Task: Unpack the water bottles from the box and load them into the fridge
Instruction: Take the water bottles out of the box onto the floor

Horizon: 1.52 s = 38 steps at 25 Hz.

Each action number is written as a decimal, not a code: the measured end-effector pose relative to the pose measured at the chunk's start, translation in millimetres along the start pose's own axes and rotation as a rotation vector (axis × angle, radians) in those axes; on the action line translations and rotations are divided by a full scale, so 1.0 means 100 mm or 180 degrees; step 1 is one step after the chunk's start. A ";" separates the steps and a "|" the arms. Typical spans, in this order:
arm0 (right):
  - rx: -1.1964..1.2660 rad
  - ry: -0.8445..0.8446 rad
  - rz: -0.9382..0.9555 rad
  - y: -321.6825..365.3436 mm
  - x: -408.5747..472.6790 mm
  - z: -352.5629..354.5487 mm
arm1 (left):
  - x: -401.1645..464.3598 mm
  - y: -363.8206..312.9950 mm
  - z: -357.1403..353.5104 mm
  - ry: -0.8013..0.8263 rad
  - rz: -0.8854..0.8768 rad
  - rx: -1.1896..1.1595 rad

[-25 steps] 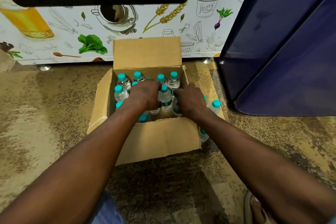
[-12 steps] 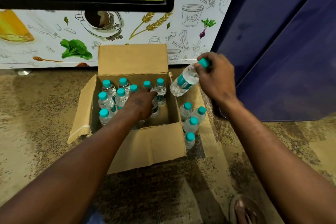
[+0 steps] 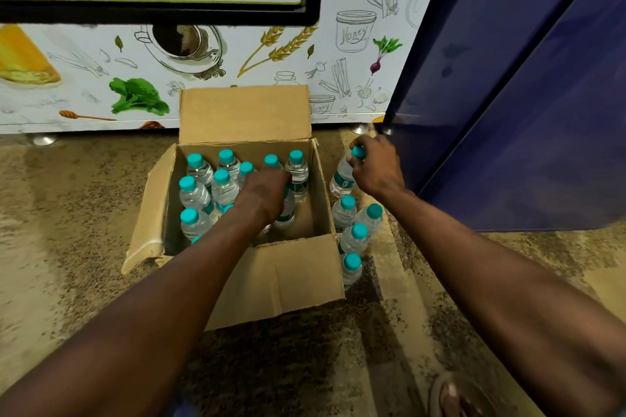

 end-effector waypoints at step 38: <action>0.1334 -0.0273 0.0942 0.59 -0.34 0.71 | -0.28 -0.44 1.33 -0.2096 -0.1194 -0.1831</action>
Point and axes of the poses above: each hand's wrist, its own x-axis towards the middle knuckle, its own z-axis out of the back of the hand, y = z × x, the point moved 10 cm from there along x, towards the middle knuckle, and after that the axes turned 3 degrees about x, right-handed, at the moved point
